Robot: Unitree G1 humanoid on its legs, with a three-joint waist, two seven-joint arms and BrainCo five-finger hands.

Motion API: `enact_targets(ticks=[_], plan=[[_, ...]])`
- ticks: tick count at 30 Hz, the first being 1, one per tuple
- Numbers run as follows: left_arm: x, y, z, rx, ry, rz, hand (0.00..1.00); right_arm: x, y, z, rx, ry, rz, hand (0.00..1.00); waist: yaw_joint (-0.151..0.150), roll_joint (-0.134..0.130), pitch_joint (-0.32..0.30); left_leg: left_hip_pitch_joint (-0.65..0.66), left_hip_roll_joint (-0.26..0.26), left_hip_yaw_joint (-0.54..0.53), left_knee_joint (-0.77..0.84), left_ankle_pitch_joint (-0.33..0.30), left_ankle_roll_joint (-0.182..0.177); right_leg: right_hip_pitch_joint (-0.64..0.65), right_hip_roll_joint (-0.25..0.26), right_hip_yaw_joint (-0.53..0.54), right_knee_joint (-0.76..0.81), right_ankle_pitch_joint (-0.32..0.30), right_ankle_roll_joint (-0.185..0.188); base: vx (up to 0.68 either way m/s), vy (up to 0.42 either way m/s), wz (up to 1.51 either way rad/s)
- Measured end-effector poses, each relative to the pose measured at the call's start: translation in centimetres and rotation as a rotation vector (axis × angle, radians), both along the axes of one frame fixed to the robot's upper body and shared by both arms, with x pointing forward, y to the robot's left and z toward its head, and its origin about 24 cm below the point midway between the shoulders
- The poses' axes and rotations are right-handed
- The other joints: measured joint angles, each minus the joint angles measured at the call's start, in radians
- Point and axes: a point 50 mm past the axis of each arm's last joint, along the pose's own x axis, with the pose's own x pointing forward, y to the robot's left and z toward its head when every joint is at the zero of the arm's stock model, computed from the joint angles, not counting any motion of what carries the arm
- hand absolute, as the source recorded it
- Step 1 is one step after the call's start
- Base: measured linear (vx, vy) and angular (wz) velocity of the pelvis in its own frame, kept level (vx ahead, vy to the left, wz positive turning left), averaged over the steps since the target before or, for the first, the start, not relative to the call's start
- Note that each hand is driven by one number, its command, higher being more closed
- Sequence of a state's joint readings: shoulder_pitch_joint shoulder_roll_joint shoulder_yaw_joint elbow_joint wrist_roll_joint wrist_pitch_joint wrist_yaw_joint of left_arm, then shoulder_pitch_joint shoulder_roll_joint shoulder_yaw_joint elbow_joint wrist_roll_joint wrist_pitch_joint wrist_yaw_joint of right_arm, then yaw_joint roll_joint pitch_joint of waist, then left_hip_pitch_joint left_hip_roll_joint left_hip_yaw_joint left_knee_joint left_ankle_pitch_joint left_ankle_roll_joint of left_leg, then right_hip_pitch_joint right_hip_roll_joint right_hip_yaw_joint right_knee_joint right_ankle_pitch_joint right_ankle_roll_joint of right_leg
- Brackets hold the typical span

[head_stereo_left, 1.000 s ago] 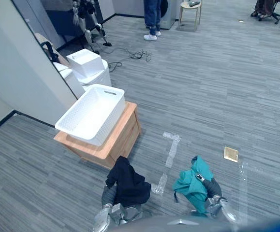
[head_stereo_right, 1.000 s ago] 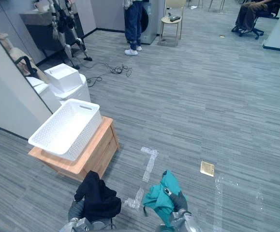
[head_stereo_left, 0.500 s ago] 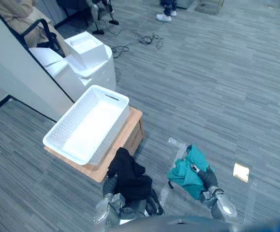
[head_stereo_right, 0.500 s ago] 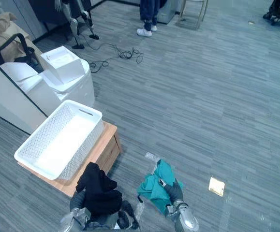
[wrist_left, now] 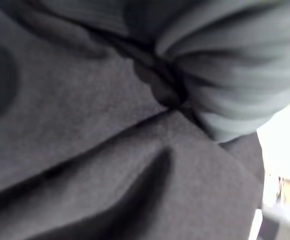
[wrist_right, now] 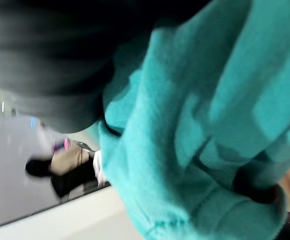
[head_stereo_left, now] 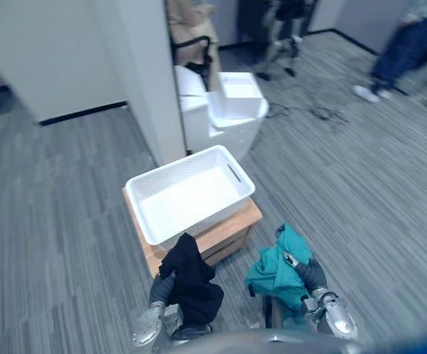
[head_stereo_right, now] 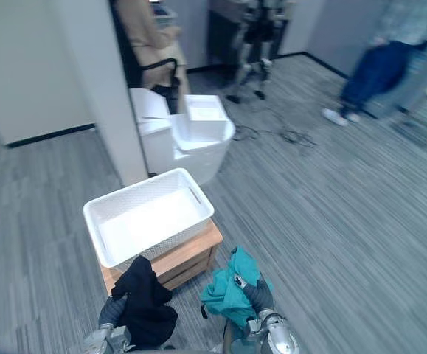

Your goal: Tidy the bed and pick cloth on bed and put in laundry

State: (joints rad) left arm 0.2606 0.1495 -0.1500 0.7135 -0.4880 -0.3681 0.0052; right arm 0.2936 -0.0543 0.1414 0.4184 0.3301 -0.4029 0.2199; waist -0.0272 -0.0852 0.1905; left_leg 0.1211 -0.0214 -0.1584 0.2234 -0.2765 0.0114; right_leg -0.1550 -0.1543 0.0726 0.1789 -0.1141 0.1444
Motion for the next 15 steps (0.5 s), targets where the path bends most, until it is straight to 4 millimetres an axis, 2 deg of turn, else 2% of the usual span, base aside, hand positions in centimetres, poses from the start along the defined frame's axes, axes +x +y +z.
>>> enact_targets(ticks=[1, 2, 3, 4, 6, 8, 9, 10, 12, 13, 14, 15], plan=[[-0.5, -0.1, -0.2, -0.005, 0.015, 0.009, 1.0, 0.0, 0.4, 0.4, 0.011, -0.019, 0.022, 1.0, 0.011, 0.017, 0.003, 0.004, 0.019, -0.004, 0.043, -0.045, -0.027, 0.002, 0.011, -0.014, 0.06, 0.089, -0.002, 0.45, -0.574, 0.84], [-1.0, -1.3, -0.3, -0.043, 0.01, 0.023, 1.0, 0.5, 0.1, 1.2, -0.008, -0.06, 0.052, 1.0, 0.025, 0.072, -0.003, 0.003, 0.089, 0.034, 0.061, -0.071, -0.052, -0.003, 0.053, -0.062, 0.117, 0.032, -0.032, 0.32, -0.382, 0.59], [-1.0, -1.5, -0.3, -0.048, 0.008, 0.025, 1.0, 0.7, 0.1, 1.3, -0.01, -0.068, 0.056, 1.0, 0.024, 0.078, -0.003, 0.003, 0.098, 0.044, 0.06, -0.073, -0.056, -0.005, 0.056, -0.07, 0.126, 0.023, -0.037, 0.3, -0.298, 0.56], [-0.9, -2.2, -0.2, -0.074, -0.005, 0.028, 1.0, 1.4, 0.2, 1.9, -0.002, -0.102, 0.06, 1.0, 0.016, 0.102, -0.003, 0.003, 0.131, 0.077, 0.055, -0.07, -0.071, -0.01, 0.066, -0.102, 0.175, -0.022, -0.055, 0.22, -0.2, 0.65], [-0.6, -2.8, -0.1, -0.104, -0.022, 0.025, 1.0, 2.1, 0.5, 2.4, 0.017, -0.125, 0.067, 1.0, 0.02, 0.107, -0.005, -0.013, 0.148, 0.112, 0.107, -0.037, -0.085, 0.002, 0.061, -0.138, 0.202, -0.077, -0.071, 0.28, -0.248, 0.69], [-0.3, -3.1, 0.3, -0.125, -0.052, 0.017, 1.0, 2.4, 1.0, 3.0, 0.024, -0.152, 0.084, 1.0, 0.019, 0.097, 0.001, -0.106, 0.18, 0.179, 0.282, 0.005, -0.102, 0.055, 0.053, -0.186, 0.161, -0.091, -0.082, 0.22, -0.182, 0.61], [0.1, -3.1, 0.6, -0.128, -0.078, 0.005, 1.0, 2.5, 1.2, 3.2, 0.028, -0.159, 0.079, 1.0, 0.02, 0.097, 0.001, -0.155, 0.213, 0.257, 0.376, 0.008, -0.102, 0.104, 0.047, -0.222, 0.116, -0.087, -0.097, 0.33, -0.166, 0.74], [0.1, -3.2, 0.7, -0.135, -0.085, -0.006, 1.0, 2.6, 1.2, 3.3, 0.028, -0.157, 0.069, 1.0, 0.021, 0.098, 0.001, -0.179, 0.236, 0.346, 0.404, 0.0, -0.091, 0.157, 0.038, -0.254, 0.074, -0.087, -0.1, 0.28, -0.089, 0.71], [0.3, -3.4, 0.8, -0.142, -0.092, -0.021, 1.0, 2.8, 0.9, 3.2, 0.02, -0.146, 0.052, 1.0, 0.021, 0.097, 0.002, -0.186, 0.225, 0.445, 0.334, -0.018, -0.096, 0.213, 0.014, -0.288, 0.038, -0.074, -0.083, 0.31, -0.006, 0.53], [0.6, -3.7, 0.8, -0.154, -0.1, -0.044, 1.0, 3.0, 0.4, 3.0, 0.012, -0.138, 0.032, 1.0, 0.02, 0.097, 0.002, -0.192, 0.189, 0.486, 0.208, 0.005, -0.1, 0.234, -0.006, -0.305, 0.024, -0.067, -0.071, 0.27, 0.078, 0.45], [0.7, -4.0, 0.8, -0.16, -0.102, -0.054, 1.0, 3.1, 0.1, 3.0, 0.007, -0.133, 0.02, 1.0, 0.018, 0.102, -0.001, -0.192, 0.17, 0.502, 0.11, 0.064, -0.093, 0.237, -0.012, -0.317, 0.022, -0.066, -0.065, 0.25, 0.118, 0.4], [0.8, -4.0, 0.9, -0.157, -0.104, -0.073, 1.0, 3.0, -0.4, 2.5, 0.003, -0.101, -0.011, 1.0, 0.019, 0.09, -0.014, -0.156, 0.127, 0.53, 0.009, 0.137, -0.042, 0.247, -0.03, -0.324, 0.013, -0.065, -0.05, 0.26, 0.108, 0.43]])
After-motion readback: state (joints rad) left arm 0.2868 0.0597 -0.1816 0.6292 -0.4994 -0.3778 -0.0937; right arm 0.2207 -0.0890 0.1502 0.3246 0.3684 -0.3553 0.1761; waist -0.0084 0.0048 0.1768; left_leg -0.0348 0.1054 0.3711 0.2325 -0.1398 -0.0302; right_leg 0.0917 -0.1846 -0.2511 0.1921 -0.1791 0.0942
